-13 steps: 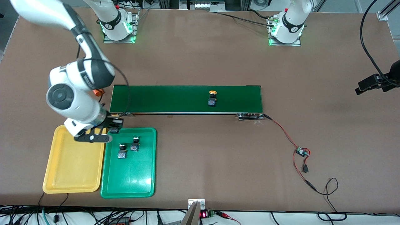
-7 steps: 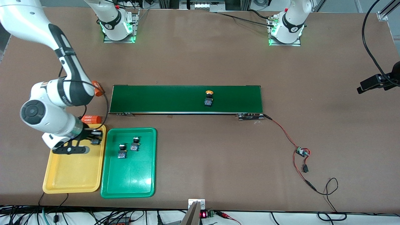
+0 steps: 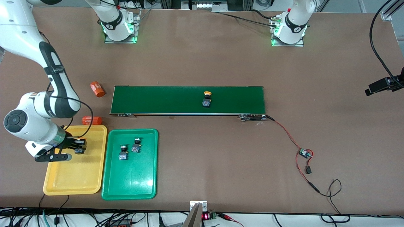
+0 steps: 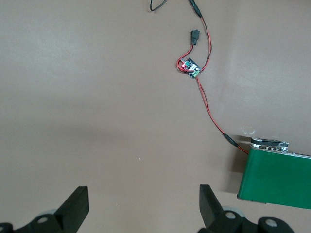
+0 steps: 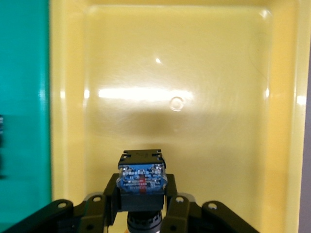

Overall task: Sort buttons by color to trays
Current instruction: 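Carry the orange-cap button into the yellow tray and open the right gripper, then move the right gripper back to the belt and grasp the second orange-cap button, then lift the orange-cap button and carry it toward the trays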

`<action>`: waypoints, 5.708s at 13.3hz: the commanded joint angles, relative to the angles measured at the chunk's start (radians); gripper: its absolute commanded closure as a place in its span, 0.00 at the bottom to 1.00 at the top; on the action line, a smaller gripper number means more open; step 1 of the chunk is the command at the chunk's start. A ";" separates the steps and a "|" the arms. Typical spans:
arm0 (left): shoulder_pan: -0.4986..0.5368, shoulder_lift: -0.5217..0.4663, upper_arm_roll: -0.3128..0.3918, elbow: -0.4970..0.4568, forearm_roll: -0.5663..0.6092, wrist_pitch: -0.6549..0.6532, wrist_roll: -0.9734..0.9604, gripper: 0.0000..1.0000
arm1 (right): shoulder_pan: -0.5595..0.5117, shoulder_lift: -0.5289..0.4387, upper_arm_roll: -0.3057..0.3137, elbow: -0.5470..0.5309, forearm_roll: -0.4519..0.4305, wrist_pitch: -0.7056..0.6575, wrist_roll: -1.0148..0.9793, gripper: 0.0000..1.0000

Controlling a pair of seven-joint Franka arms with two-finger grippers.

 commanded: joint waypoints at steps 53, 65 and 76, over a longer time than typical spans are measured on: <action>0.027 -0.016 -0.068 0.035 0.008 -0.010 0.012 0.00 | 0.248 -0.261 0.453 -0.484 -0.145 0.003 1.094 0.00; 0.032 -0.019 -0.064 0.030 0.008 -0.024 0.013 0.00 | 0.234 -0.198 0.434 -0.476 -0.243 0.034 1.085 0.58; 0.067 -0.025 -0.061 0.030 0.011 -0.100 0.012 0.00 | 0.095 -0.190 0.430 -0.119 -0.197 -0.300 0.686 0.97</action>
